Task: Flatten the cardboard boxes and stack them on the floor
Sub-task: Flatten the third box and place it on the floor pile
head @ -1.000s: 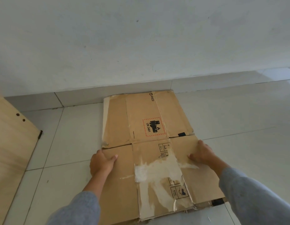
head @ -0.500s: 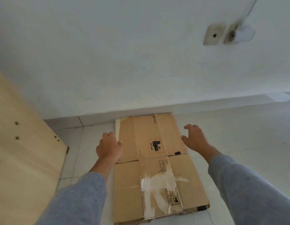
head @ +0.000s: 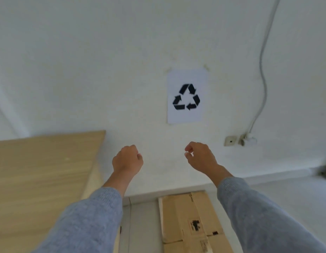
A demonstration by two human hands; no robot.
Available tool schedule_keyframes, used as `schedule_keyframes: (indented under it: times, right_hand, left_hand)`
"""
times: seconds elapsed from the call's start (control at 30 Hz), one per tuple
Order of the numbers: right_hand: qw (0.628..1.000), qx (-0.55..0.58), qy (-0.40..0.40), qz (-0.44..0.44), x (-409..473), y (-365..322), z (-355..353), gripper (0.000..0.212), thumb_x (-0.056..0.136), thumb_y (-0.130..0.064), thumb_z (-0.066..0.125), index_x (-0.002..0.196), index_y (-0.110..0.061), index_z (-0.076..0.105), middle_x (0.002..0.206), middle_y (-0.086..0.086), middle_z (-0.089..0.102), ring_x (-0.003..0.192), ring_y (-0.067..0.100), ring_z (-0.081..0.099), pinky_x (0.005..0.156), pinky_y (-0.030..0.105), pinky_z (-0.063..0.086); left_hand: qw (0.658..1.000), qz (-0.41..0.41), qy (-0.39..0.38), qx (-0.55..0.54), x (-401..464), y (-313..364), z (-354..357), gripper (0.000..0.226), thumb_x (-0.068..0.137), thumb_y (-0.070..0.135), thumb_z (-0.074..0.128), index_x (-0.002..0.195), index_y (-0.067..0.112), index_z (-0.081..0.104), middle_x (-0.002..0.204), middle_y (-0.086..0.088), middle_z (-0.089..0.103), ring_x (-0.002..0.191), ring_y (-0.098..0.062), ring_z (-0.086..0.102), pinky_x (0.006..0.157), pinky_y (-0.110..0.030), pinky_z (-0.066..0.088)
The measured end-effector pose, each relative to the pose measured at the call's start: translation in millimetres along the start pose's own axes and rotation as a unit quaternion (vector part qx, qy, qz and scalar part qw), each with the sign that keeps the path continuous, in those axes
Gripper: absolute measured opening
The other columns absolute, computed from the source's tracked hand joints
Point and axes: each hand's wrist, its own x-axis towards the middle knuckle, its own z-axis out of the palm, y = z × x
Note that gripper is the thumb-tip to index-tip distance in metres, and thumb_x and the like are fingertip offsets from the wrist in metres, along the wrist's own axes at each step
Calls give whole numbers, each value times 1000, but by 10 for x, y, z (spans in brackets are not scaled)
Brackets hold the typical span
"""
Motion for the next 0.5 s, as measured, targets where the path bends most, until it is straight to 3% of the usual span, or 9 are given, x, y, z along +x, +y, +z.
schedule_keyframes:
  times: [0.27,0.5]
  right_hand:
    - [998,19,33,-46,-596,-1675,-241,17,90,-19,53,102,-13,63,107,6,66,95,22,62,83,35,53]
    - [996,35,28,-80,-1092,-3099,48,17,89,-19,53,102,-15,63,106,2,66,94,20,62,79,33,52]
  left_hand:
    - [998,-16,57,21,-442,-906,-1402,27,88,22,45,100,15,67,109,-9,66,102,-32,62,81,-35,48]
    - [996,-19,85,33,-707,-2104,-2467,23,89,23,44,93,14,64,105,-8,66,100,-30,62,77,-34,47]
